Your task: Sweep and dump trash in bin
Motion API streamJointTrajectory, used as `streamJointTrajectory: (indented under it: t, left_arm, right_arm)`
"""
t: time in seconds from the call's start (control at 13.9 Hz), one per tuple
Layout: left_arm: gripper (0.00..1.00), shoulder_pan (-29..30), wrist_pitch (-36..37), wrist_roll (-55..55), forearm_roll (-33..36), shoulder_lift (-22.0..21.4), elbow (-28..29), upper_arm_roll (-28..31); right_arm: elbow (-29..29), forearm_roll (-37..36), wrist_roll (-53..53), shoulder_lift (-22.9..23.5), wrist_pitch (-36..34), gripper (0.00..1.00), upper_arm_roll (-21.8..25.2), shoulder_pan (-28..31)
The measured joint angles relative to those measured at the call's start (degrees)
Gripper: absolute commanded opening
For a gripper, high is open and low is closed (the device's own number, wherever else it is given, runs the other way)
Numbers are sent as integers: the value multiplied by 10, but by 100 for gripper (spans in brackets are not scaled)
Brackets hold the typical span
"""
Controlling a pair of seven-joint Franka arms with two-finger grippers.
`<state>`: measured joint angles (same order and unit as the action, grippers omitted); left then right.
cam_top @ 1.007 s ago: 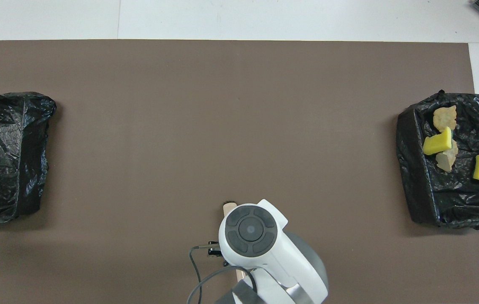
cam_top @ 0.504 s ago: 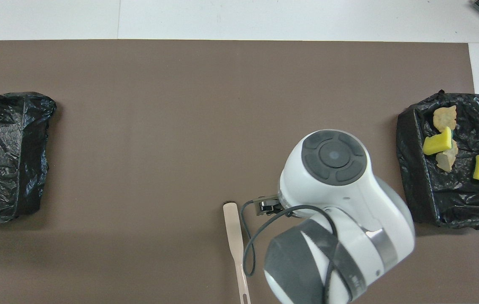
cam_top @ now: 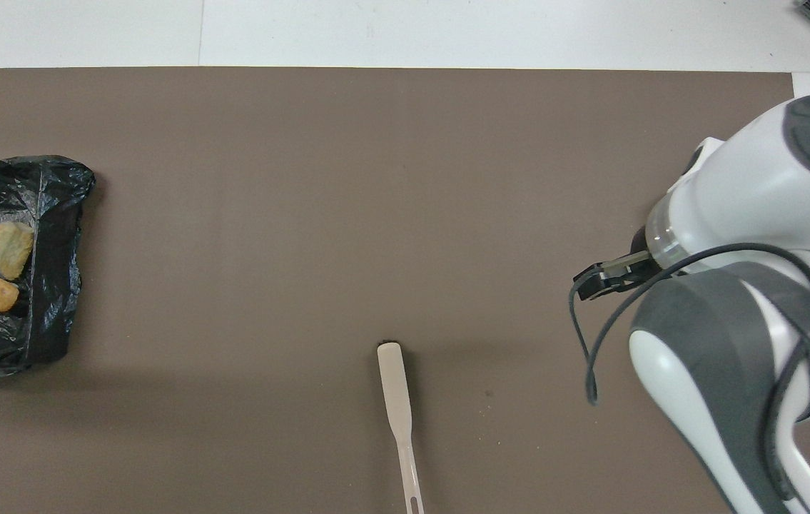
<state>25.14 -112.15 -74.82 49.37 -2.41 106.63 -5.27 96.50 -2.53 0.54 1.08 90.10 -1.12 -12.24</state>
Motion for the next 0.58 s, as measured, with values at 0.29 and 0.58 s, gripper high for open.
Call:
streamJointTrajectory:
  t: [0.29,0.58]
  left_arm:
    - [0,-33,-32,-5,46,2,0,-2]
    - [0,-55,-50,-3,81,12,-2,-3]
  right_arm:
    - [-21,-10,39,0,0,100,1,70]
    - [-36,-10,54,0,0,100,1,126]
